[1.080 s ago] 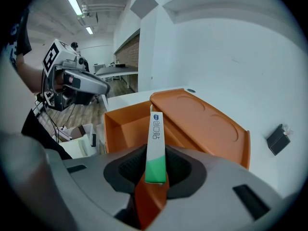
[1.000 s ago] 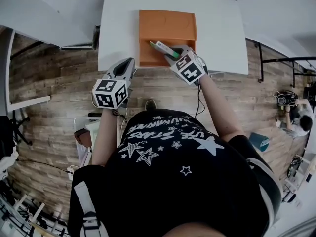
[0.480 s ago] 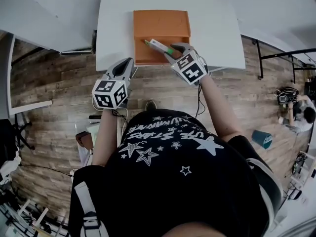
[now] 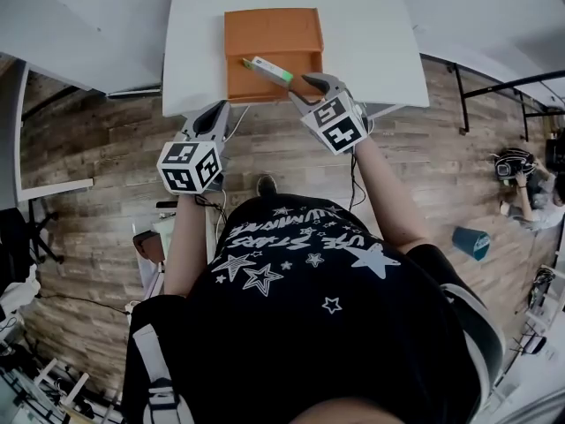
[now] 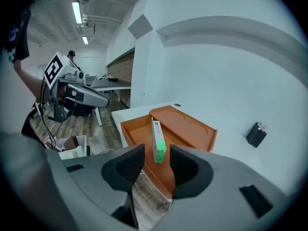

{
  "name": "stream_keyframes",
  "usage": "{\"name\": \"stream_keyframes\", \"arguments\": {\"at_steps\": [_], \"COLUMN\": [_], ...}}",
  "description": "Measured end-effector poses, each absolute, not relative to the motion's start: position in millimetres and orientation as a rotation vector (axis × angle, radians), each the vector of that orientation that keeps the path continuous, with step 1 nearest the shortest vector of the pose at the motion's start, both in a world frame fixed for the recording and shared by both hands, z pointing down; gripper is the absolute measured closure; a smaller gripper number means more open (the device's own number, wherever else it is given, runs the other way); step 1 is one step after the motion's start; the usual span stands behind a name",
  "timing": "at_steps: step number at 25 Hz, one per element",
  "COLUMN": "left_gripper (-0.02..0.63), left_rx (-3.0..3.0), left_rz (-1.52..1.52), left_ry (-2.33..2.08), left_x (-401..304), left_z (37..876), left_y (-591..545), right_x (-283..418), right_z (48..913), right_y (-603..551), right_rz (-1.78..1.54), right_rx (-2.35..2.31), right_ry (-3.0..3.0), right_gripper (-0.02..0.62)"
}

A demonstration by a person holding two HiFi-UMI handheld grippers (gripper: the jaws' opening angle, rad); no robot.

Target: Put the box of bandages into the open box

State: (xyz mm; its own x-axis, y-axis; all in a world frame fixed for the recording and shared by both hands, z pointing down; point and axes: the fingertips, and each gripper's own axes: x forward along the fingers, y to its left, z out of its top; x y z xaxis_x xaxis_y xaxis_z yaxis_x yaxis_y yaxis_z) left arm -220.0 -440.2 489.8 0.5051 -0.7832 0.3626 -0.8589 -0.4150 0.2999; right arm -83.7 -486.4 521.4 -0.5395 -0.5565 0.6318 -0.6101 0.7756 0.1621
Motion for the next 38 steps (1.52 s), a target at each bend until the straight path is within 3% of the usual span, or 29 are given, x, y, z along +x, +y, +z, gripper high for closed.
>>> {"name": "stream_keyframes", "arguments": {"at_steps": [9,18,38], "left_gripper": [0.586,0.586,0.586], "left_rx": [2.34,2.363,2.386], "left_rz": [0.22,0.217,0.186], "left_ry": [-1.363,-1.362,-1.375], "left_x": [-177,-138,-83], "left_z": [468,457,442], "left_y": [-389,-350,-227], "right_x": [-36,7,80], "right_z": [485,457,448], "right_y": [-436,-399,-269], "right_rz": [0.118,0.128,0.199], "right_rx": [0.965,1.054,1.144], "right_ry": [-2.361,-2.433,-2.436], "right_gripper": [0.45,0.534,0.538]}}
